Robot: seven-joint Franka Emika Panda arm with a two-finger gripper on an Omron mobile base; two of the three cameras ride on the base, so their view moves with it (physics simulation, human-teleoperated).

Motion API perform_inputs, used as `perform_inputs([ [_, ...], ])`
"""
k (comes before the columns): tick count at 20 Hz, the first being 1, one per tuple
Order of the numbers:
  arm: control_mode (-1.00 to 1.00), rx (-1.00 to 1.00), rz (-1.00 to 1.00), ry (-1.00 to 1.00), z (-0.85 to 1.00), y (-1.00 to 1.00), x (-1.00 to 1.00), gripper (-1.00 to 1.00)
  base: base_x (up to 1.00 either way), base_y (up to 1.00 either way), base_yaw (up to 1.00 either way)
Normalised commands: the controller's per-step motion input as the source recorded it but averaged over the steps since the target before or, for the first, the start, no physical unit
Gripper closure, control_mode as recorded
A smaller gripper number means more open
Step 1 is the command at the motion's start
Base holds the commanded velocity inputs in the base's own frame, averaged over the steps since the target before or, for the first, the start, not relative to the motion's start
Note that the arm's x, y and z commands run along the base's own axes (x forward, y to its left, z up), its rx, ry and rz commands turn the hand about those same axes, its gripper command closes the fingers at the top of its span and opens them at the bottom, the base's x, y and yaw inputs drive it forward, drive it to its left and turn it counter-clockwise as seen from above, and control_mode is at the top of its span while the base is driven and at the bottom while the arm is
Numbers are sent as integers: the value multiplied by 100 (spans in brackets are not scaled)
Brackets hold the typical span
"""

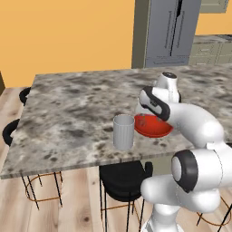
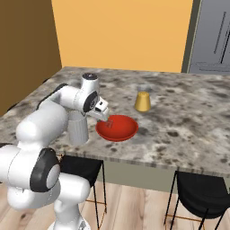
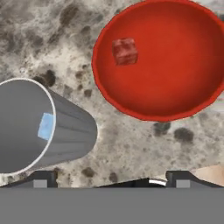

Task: There are two ice cubes in the ice bowl. Place both ice cubes in the glass cup.

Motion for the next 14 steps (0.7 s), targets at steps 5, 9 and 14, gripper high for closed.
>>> perform_inputs([
  [5,-100,12,-26,0,-3,-71,55,-100,0,0,0],
  [9,-100,0,-7,7,-19,-18,63,-100,0,0,0],
  [14,-100,0,-5,8,-39,0,65,-100,0,0,0],
])
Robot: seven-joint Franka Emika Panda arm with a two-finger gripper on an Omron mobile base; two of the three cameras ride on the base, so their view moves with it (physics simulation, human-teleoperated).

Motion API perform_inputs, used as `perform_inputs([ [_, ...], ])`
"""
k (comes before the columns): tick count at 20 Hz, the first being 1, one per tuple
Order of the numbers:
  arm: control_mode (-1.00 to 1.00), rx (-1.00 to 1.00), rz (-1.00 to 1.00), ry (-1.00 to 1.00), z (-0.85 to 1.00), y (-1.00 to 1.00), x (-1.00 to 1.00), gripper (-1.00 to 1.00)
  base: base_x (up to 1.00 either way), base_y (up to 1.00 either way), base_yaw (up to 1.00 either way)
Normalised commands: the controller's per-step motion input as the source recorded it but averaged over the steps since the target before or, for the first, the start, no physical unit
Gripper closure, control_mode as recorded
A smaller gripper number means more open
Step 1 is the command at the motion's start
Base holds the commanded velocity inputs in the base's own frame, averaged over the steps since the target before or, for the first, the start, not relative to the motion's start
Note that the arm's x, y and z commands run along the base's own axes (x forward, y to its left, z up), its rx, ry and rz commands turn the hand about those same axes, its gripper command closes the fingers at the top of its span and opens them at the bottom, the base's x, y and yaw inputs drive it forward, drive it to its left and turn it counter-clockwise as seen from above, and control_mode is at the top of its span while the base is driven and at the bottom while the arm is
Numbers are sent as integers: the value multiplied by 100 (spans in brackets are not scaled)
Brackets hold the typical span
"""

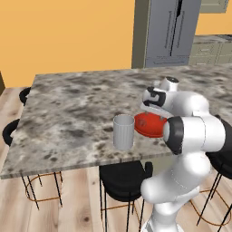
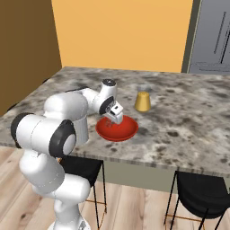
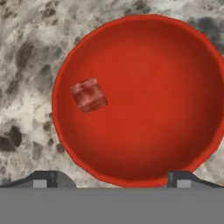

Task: There are two ice cubes in the ice bowl. Place both ice cubes in the glass cup.

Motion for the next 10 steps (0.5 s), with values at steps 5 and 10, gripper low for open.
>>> perform_inputs([
  [5,-100,1,-6,5,-35,0,45,-100,0,0,0],
  [10,-100,5,-4,5,-40,7,19,-100,0,0,0],
])
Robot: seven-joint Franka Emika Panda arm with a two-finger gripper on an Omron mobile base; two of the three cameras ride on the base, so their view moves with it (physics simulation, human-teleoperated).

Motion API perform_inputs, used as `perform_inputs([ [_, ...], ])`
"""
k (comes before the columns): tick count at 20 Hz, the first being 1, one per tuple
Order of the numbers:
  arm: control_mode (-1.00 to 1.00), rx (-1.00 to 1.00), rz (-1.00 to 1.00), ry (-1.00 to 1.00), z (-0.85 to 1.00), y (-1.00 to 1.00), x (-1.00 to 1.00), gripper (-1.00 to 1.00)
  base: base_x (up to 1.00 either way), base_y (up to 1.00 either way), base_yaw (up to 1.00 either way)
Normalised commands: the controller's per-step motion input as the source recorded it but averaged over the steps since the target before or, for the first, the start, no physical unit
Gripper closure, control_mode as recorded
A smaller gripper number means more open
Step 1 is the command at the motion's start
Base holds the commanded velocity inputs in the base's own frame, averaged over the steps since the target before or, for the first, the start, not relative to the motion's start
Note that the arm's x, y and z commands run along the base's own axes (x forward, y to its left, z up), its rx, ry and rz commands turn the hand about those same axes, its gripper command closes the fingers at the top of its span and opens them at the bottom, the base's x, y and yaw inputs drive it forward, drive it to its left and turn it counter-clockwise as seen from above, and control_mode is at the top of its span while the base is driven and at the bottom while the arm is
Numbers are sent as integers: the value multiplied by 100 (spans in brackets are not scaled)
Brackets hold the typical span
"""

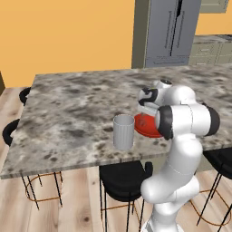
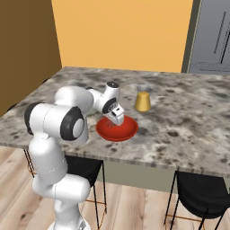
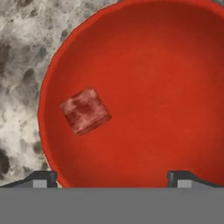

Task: There are two ice cubes in the ice bowl. Place both ice cubes in the glass cup.

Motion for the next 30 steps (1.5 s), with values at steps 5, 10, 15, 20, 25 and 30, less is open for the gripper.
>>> perform_inputs([
  [5,-100,5,-4,1,-29,7,26,-100,0,0,0],
  [10,-100,0,-2,2,-28,0,36,-100,0,0,0],
  [15,-100,0,0,0,-37,0,37,-100,0,0,0],
  [20,-100,0,0,0,-28,0,36,-100,0,0,0],
  [25,-100,1,0,0,-20,0,17,-100,0,0,0],
  [30,-100,2,0,0,-20,5,-20,-100,0,0,0],
])
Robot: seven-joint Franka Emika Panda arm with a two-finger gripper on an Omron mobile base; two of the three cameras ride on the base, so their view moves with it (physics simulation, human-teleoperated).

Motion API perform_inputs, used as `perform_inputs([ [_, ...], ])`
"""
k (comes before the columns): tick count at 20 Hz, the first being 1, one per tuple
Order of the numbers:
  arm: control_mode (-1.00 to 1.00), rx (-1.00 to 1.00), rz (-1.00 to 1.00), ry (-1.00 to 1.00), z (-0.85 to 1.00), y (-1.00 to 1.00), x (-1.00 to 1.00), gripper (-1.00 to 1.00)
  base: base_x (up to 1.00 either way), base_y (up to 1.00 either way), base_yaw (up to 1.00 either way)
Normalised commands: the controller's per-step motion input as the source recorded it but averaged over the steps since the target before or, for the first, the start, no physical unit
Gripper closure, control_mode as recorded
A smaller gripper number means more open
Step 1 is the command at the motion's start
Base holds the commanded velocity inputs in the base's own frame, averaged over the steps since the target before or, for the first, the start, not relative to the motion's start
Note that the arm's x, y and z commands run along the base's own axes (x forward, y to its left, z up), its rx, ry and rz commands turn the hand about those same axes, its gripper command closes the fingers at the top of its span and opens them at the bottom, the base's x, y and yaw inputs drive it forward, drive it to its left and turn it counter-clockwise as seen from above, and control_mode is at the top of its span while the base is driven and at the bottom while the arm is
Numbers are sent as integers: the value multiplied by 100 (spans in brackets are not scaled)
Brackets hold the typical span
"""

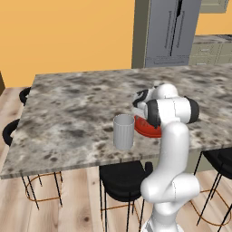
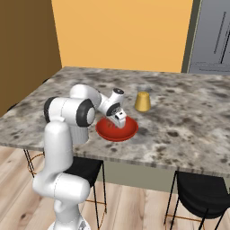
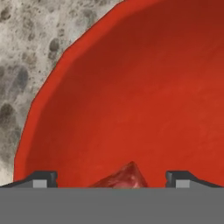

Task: There are two ice cubes in the ice bowl. Place both ice cubes in the glass cup.

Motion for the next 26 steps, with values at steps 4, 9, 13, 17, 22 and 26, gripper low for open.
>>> perform_inputs([
  [4,-100,0,0,0,-9,6,-30,100,0,0,0],
  [9,-100,0,0,-2,1,1,-9,100,0,0,0],
  [13,-100,0,0,-26,91,1,-19,100,0,0,0],
  [17,-100,0,0,-16,100,23,-41,100,0,0,0],
  [22,-100,-2,0,0,93,68,-43,100,0,0,0],
  [26,-100,-3,0,6,93,74,-2,100,0,0,0],
])
